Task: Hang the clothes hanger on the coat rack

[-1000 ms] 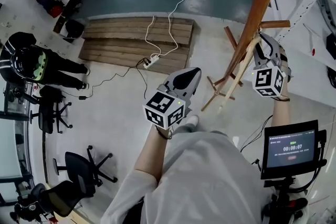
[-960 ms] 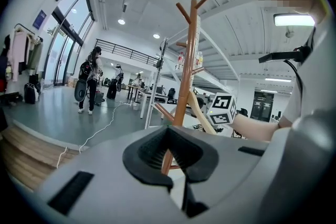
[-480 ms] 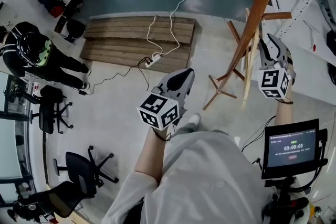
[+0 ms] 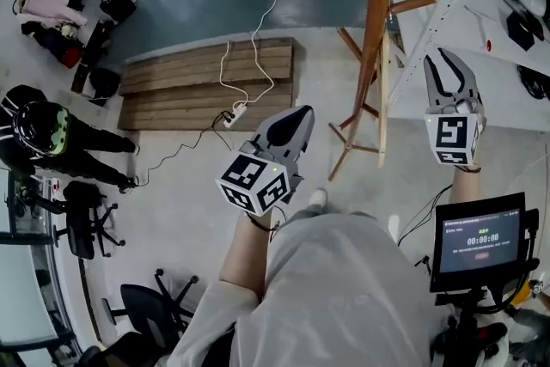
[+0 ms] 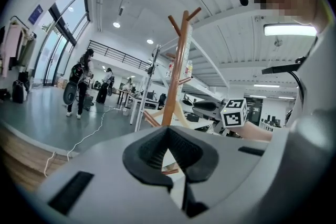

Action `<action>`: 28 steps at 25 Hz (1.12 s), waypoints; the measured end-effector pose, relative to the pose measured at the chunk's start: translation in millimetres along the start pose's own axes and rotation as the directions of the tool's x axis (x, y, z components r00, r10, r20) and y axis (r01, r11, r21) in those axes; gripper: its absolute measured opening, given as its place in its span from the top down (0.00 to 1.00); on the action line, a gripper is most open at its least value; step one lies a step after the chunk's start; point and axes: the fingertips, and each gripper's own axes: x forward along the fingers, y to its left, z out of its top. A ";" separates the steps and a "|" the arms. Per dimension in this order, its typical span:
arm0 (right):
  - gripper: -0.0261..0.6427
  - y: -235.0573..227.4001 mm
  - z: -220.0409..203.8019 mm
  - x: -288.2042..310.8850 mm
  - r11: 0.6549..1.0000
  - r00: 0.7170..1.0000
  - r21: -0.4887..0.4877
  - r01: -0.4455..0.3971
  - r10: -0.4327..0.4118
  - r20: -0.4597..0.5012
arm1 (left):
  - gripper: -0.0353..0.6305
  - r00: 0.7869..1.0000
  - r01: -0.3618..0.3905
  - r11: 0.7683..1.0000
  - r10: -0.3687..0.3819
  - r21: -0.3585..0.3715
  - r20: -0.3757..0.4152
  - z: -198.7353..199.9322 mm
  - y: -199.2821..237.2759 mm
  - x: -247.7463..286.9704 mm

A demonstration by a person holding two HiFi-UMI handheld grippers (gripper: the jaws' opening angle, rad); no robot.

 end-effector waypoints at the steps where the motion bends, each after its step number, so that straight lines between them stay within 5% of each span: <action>1: 0.80 -4.8 2.1 -9.8 1.000 1.000 0.024 0.012 -0.012 0.005 | 0.94 1.000 0.028 1.000 -0.028 0.009 0.003 4.2 -6.2 5.2; 6: 0.80 -17.1 12.1 -61.7 0.986 0.999 0.166 0.022 -0.029 0.043 | 0.94 0.981 0.192 0.980 -0.192 0.056 0.000 20.4 -49.8 35.6; 11: 0.80 -29.5 -6.0 -109.2 0.976 0.996 0.201 0.086 -0.088 -0.001 | 0.94 0.932 0.363 0.929 -0.360 0.075 -0.042 14.4 -103.4 79.2; 15: 0.80 -38.5 -24.6 -157.4 0.955 0.986 0.246 0.166 -0.157 -0.054 | 0.94 0.863 0.504 0.861 -0.497 0.070 -0.091 2.2 -155.6 106.0; 22: 0.80 -23.2 -66.5 -247.4 0.881 0.931 0.326 0.344 -0.275 -0.239 | 0.94 0.706 0.700 0.713 -0.686 0.031 -0.178 -40.3 -240.9 119.0; 28: 0.80 1.4 -128.2 -301.9 0.835 0.866 0.300 0.461 -0.349 -0.357 | 0.94 0.626 0.766 0.643 -0.741 0.013 -0.242 -101.4 -290.9 131.0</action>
